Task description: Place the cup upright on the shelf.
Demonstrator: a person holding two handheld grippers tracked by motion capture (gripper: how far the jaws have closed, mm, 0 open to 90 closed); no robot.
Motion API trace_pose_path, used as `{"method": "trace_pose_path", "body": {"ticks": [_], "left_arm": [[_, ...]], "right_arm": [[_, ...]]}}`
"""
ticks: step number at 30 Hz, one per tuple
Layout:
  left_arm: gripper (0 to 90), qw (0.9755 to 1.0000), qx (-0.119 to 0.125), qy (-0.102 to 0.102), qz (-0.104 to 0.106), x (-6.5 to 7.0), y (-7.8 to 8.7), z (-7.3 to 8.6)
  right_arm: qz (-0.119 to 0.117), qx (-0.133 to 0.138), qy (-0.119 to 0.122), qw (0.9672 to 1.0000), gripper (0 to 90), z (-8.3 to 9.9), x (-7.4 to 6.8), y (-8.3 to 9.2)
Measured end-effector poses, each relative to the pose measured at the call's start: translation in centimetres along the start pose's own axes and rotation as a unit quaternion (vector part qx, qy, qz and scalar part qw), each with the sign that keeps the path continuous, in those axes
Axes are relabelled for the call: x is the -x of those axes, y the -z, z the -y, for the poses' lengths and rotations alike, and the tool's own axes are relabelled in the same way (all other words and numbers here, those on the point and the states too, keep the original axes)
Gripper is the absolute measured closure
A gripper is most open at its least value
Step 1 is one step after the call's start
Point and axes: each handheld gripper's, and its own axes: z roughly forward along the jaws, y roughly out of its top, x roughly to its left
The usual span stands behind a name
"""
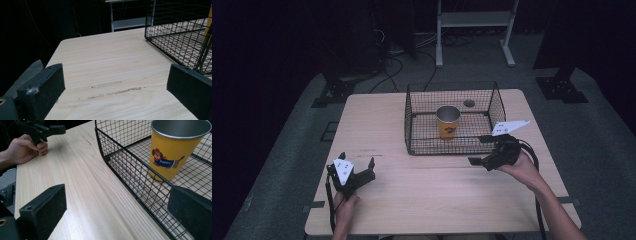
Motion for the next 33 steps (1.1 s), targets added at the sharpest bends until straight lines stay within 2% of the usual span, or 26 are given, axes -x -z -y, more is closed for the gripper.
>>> {"method": "trace_pose_path", "body": {"ticks": [12,17,21,23,33], "left_arm": [[0.8,1.0,0.0,-0.002,0.0,0.0,0.0,0.0],[0.8,1.0,-0.001,0.0,0.0,0.0,0.0,0.0],[0.8,1.0,0.0,-0.001,-0.001,0.0,0.0,0.0],[0.8,1.0,-0.001,-0.001,-0.001,0.0,0.0,0.0],[0.8,1.0,0.0,-0.002,-0.001,0.1,0.0,0.0]], "right_arm": [[-0.005,0.005,-0.013,0.9999,2.0,2.2,-0.5,0.1],[0.001,0.007,-0.019,0.9998,2.0,3.1,-0.6,0.4],[0.0,0.016,-0.024,0.9996,2.1,3.6,-0.7,0.8],[0.0,0.017,-0.024,0.9996,6.1,3.8,-0.8,0.9],[-0.003,0.023,-0.031,0.9993,6.3,4.9,-1.1,1.1]]}}
